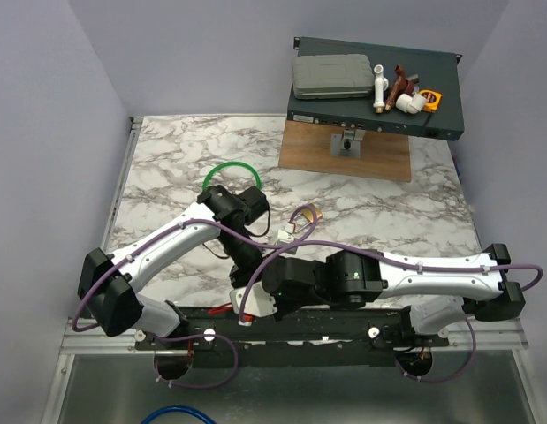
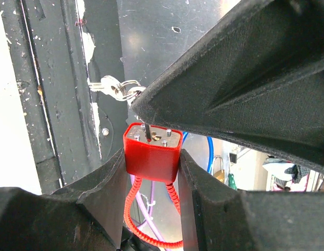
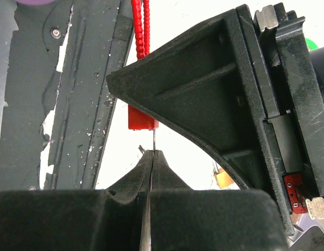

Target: Unlock with the key

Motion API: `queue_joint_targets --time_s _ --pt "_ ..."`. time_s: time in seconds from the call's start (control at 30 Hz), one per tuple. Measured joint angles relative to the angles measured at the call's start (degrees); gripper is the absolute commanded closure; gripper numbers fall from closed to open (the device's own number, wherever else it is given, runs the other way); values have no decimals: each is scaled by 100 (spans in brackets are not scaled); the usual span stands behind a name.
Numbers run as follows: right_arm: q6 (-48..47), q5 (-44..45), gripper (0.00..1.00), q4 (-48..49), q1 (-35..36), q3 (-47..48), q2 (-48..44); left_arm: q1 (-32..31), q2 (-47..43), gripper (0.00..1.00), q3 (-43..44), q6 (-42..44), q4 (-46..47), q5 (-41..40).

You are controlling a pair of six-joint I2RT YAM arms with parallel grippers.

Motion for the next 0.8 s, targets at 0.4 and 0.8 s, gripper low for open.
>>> queue_joint_targets --time_s 0.4,0.8 --pt "0 2 99 0 17 0 2 -13 -70 100 0 -13 2 -11" --pt "4 72 99 -15 17 0 83 -15 -81 100 0 -15 0 -66"
